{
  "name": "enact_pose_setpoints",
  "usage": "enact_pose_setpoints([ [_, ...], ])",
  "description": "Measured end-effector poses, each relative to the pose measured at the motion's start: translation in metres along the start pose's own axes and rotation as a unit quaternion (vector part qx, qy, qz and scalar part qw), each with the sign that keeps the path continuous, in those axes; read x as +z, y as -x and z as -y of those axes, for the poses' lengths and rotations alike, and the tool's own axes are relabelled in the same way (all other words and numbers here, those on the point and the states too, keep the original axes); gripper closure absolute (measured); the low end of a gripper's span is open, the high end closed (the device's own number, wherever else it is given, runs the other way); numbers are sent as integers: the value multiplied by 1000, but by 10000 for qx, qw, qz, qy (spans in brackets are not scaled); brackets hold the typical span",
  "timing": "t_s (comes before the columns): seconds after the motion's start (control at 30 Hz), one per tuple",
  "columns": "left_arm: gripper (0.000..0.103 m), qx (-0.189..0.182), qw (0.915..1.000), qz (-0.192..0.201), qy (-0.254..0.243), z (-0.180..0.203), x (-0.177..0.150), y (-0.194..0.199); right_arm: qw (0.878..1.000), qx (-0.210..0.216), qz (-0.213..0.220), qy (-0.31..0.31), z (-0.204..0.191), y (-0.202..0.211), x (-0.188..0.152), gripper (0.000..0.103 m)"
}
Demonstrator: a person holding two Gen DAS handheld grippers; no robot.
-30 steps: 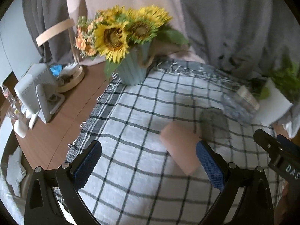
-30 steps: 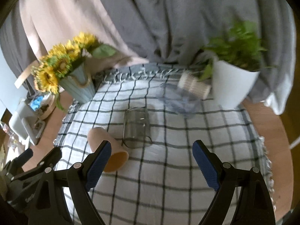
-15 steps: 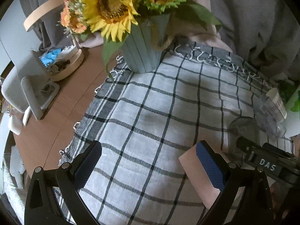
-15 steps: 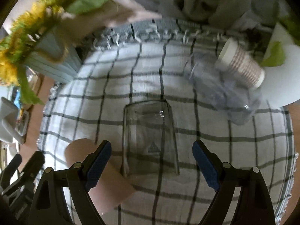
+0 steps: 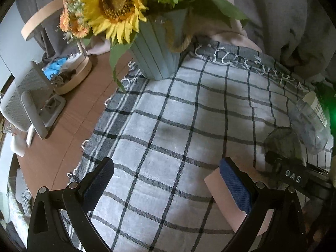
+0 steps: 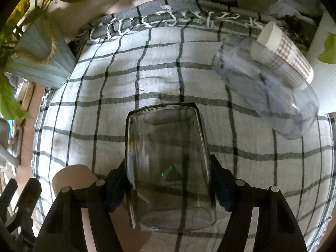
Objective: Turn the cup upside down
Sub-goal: 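Lift the glass cup with the right gripper and carry it aside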
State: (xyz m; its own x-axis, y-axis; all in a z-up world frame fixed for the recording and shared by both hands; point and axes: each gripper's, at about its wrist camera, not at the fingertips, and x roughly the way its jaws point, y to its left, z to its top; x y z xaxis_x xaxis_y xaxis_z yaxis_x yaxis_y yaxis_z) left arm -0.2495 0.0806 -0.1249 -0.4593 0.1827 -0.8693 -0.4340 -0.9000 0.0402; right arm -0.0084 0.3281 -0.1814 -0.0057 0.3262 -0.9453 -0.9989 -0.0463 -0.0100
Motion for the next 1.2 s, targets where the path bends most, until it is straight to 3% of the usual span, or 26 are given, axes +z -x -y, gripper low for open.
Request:
enact_pose_setpoints([
  [0.33,0,-404,9981,176,-436,9,-22,39,9970,30,763,-137,19,77,-41,34],
  [0.5,0,-675,9954,71,-672,16,-49,53,9963,128,806,-283,27,100,-79,34],
  [0.83,0,-646,9933,-326,-896,6,-101,48,9980,35,459,-445,35,83,-142,34],
  [1.2,1,-452,9928,-676,-880,-12,-121,23,9988,-230,273,-346,23,56,-164,34],
])
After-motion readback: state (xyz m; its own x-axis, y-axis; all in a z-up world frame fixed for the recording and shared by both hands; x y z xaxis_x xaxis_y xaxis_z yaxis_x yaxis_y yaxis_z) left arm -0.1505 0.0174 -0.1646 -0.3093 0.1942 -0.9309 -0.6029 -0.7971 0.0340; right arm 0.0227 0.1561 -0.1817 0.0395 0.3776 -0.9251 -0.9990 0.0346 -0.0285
